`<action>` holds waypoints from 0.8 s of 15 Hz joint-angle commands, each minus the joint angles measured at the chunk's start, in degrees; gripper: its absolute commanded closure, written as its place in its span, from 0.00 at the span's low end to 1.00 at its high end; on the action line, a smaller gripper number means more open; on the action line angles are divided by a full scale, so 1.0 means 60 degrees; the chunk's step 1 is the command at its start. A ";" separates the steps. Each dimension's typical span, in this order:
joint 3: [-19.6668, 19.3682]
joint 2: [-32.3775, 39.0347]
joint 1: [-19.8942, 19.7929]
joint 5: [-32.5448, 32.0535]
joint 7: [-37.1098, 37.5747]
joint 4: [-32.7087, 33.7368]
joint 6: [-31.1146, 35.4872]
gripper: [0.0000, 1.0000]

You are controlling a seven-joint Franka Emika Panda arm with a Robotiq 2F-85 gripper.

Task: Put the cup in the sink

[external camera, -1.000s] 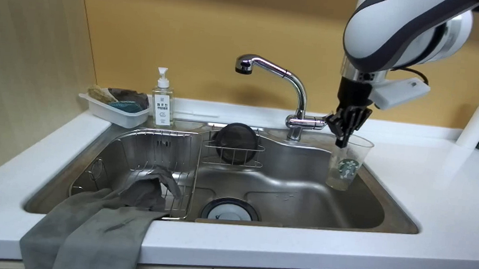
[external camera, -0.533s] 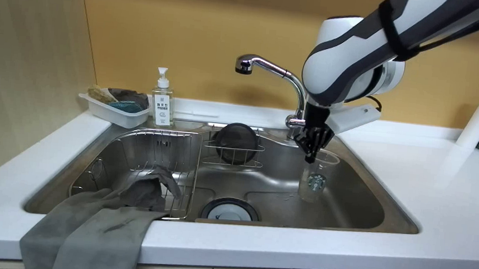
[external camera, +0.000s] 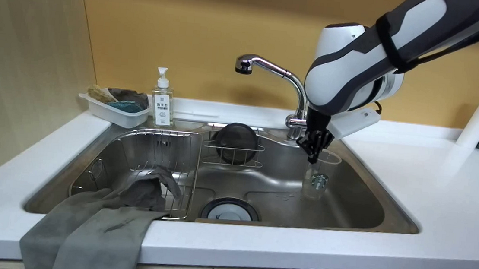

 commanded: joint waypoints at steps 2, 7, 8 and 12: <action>-0.0388 0.0371 0.0150 -0.0702 0.0551 -0.0065 0.1039 0.99; -0.0546 0.1169 0.0182 -0.0669 0.0400 0.0409 0.1414 0.99; -0.0576 0.1320 0.0205 -0.0677 0.0388 0.0508 0.1472 0.99; -0.0759 0.1896 0.0390 -0.0772 0.0453 0.0995 0.1481 0.99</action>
